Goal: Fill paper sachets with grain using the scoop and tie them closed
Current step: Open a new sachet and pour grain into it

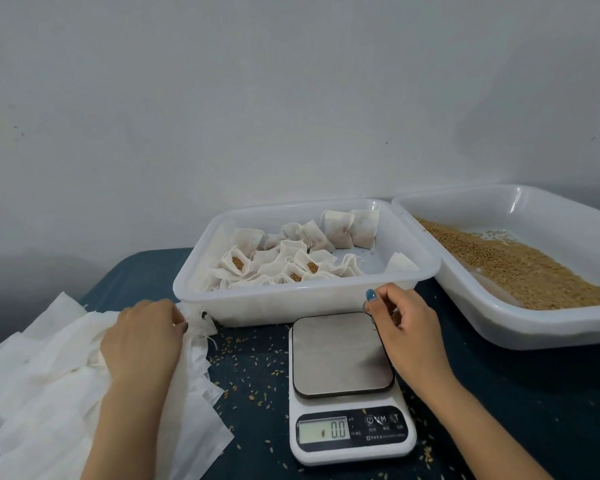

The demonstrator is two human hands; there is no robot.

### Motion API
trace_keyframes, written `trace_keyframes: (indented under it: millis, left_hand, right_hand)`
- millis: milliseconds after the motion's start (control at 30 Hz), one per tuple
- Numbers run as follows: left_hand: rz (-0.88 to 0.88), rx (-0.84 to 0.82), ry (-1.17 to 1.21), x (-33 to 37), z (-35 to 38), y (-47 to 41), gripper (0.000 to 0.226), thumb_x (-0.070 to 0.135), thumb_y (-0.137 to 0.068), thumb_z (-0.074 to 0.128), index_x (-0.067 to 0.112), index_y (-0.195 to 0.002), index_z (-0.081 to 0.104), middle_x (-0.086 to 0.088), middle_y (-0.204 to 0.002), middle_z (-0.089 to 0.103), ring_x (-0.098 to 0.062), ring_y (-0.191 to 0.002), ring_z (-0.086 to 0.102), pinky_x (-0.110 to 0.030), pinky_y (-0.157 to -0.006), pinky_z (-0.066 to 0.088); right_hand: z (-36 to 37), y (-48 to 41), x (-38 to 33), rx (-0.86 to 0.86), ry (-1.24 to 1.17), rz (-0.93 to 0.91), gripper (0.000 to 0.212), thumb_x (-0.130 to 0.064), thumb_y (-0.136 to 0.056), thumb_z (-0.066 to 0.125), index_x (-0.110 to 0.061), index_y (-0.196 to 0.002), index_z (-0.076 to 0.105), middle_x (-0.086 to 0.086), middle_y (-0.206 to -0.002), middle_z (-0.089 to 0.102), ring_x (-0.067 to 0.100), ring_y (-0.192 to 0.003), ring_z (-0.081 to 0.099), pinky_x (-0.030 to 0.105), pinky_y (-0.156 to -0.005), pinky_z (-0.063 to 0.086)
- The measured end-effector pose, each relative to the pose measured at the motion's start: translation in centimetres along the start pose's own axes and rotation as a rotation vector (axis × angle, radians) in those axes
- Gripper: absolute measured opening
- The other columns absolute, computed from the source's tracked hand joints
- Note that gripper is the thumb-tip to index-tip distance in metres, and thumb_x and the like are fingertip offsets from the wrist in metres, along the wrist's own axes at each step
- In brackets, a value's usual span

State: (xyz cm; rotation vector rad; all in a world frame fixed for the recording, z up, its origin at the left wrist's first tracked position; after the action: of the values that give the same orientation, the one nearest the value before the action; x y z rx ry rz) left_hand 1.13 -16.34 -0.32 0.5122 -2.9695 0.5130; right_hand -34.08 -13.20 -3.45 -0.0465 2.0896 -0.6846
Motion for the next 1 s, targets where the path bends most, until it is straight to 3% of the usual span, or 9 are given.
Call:
trace_keyframes:
  millis: [133, 300, 467, 533, 600, 700, 767, 900, 1000]
  left_hand:
    - [0.020, 0.084, 0.108, 0.4, -1.9, 0.4, 0.010, 0.034, -0.096, 0.060, 0.030, -0.090, 0.066, 0.004, -0.089, 0.061, -0.018, -0.083, 0.045, -0.030, -0.057, 0.030]
    - [0.109, 0.071, 0.326, 1.5, -3.2, 1.6, 0.013, 0.045, -0.090, 0.064, 0.041, -0.078, 0.064, 0.023, -0.082, 0.065, -0.011, -0.084, 0.057, -0.024, -0.055, 0.032]
    - [0.112, 0.273, 0.803, 1.4, -5.7, 1.8, 0.014, 0.031, -0.099, 0.056, 0.028, -0.086, 0.057, 0.019, -0.077, 0.070, -0.001, -0.075, 0.065, -0.027, -0.068, 0.047]
    - [0.097, 0.393, 0.852, 1.4, -6.5, 2.3, 0.012, 0.024, -0.103, 0.050, 0.018, -0.093, 0.052, 0.024, -0.079, 0.065, 0.001, -0.066, 0.061, -0.013, -0.061, 0.041]
    - [0.096, 0.429, 0.911, 1.8, -6.5, 2.6, 0.012, 0.020, -0.104, 0.047, 0.012, -0.095, 0.049, 0.024, -0.079, 0.062, -0.005, -0.056, 0.060, -0.009, -0.051, 0.041]
    - [0.145, 0.327, 1.023, 3.7, -5.3, 2.8, 0.012, 0.017, -0.104, 0.048, 0.014, -0.092, 0.046, 0.017, -0.073, 0.066, -0.005, -0.049, 0.060, -0.009, -0.044, 0.041]
    - [0.206, 0.234, 1.041, 5.7, -4.4, 3.2, 0.015, 0.018, -0.103, 0.050, 0.021, -0.088, 0.047, 0.016, -0.070, 0.067, -0.005, -0.050, 0.058, -0.012, -0.044, 0.041]
    - [0.347, 0.106, 1.040, 9.5, -3.0, 5.2, 0.020, 0.023, -0.100, 0.054, 0.032, -0.084, 0.047, 0.014, -0.069, 0.066, -0.004, -0.057, 0.060, -0.011, -0.048, 0.042]
    - [0.452, 0.068, 1.066, 11.1, -2.9, 6.6, 0.011, 0.040, -0.095, 0.048, 0.034, -0.085, 0.047, 0.016, -0.073, 0.067, -0.008, -0.060, 0.063, -0.012, -0.049, 0.044]
  right_hand:
    - [0.0, 0.0, 0.0, -0.005, 0.002, 0.003, 0.015, -0.028, -0.094, 0.059, -0.024, -0.079, 0.062, -0.011, -0.073, 0.058, 0.008, -0.074, 0.052, 0.024, -0.063, 0.036]
    - [0.0, -0.1, 0.0, -0.007, -0.008, 0.000, 0.015, -0.028, -0.094, 0.059, -0.025, -0.079, 0.061, -0.010, -0.074, 0.059, 0.008, -0.075, 0.053, 0.025, -0.063, 0.038]
    - [-0.1, -0.1, -0.1, -0.005, -0.031, -0.004, 0.018, -0.031, -0.093, 0.056, -0.024, -0.077, 0.062, -0.009, -0.072, 0.059, 0.011, -0.074, 0.053, 0.027, -0.062, 0.039]
    - [-0.1, -0.1, -0.1, -0.009, -0.033, -0.006, 0.018, -0.032, -0.092, 0.055, -0.025, -0.077, 0.061, -0.008, -0.072, 0.059, 0.011, -0.074, 0.053, 0.027, -0.062, 0.039]
    - [0.1, -0.1, -0.2, -0.023, -0.042, -0.006, 0.018, -0.032, -0.092, 0.055, -0.025, -0.077, 0.061, -0.008, -0.071, 0.059, 0.011, -0.073, 0.053, 0.027, -0.062, 0.038]
    - [0.3, 0.0, -0.9, -0.054, -0.079, -0.046, 0.019, -0.034, -0.092, 0.056, -0.025, -0.077, 0.062, -0.009, -0.071, 0.060, 0.010, -0.072, 0.055, 0.024, -0.063, 0.042]
    - [0.7, 0.3, -1.7, -0.114, -0.109, -0.093, 0.017, -0.035, -0.092, 0.057, -0.025, -0.081, 0.065, -0.013, -0.078, 0.062, 0.010, -0.077, 0.056, 0.015, -0.064, 0.040]
    - [2.0, 1.0, -3.5, -0.260, -0.206, -0.171, 0.005, -0.036, -0.090, 0.063, -0.032, -0.093, 0.065, -0.015, -0.086, 0.066, 0.012, -0.082, 0.061, 0.014, -0.069, 0.043]
    - [2.5, 1.4, -4.6, -0.310, -0.271, -0.199, 0.026, -0.056, -0.085, 0.061, -0.041, -0.106, 0.060, -0.018, -0.097, 0.066, 0.011, -0.089, 0.063, 0.013, -0.071, 0.046]
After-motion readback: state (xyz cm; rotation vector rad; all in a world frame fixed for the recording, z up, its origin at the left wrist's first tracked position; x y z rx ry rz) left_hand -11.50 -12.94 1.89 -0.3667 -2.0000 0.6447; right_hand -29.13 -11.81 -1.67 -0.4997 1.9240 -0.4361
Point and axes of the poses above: each hand's wrist, its own y-axis away from the middle knuckle, its own z-axis out of the palm, x = y × z, the point moved 8 cm from there along -y, towards the middle knuckle
